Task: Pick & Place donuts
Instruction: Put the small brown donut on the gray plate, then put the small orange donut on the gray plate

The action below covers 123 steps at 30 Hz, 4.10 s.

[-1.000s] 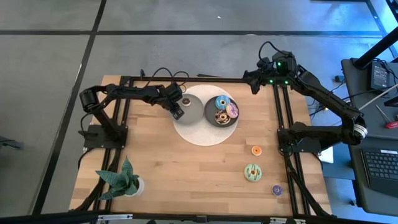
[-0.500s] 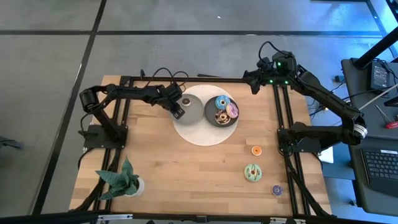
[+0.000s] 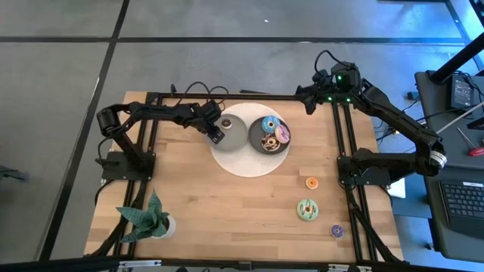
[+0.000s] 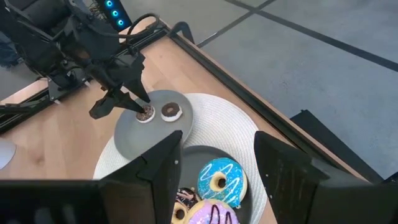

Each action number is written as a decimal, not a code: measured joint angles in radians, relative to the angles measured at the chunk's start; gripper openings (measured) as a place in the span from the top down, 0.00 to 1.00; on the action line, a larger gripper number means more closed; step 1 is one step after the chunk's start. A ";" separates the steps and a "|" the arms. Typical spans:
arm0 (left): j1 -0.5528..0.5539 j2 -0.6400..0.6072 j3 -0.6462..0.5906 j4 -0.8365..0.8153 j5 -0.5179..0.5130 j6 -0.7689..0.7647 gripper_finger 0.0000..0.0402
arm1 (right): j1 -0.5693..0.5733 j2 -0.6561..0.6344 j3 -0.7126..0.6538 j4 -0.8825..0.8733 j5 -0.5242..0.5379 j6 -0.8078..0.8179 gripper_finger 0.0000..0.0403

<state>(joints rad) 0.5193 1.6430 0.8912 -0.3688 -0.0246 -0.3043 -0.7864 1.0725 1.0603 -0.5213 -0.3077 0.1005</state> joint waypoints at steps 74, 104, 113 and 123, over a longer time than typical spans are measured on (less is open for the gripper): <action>-0.012 -0.140 0.076 0.626 0.288 0.082 0.62 | 1.025 0.104 -0.590 -0.216 0.201 1.387 0.69; -0.039 -0.139 0.076 0.532 0.297 -0.085 0.62 | 0.613 0.103 -0.044 -0.212 0.491 0.517 0.88; -0.143 -0.139 0.076 0.585 0.269 0.008 0.64 | 0.471 0.245 -0.048 0.298 0.475 0.280 0.88; -0.289 -0.139 0.076 0.677 -0.336 0.259 0.64 | 0.446 0.384 0.065 0.453 0.496 0.217 0.88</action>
<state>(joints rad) 0.2307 1.5036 0.9668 0.3081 -0.3608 -0.0452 -0.3408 1.4565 1.1249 -0.0680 0.1881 0.3180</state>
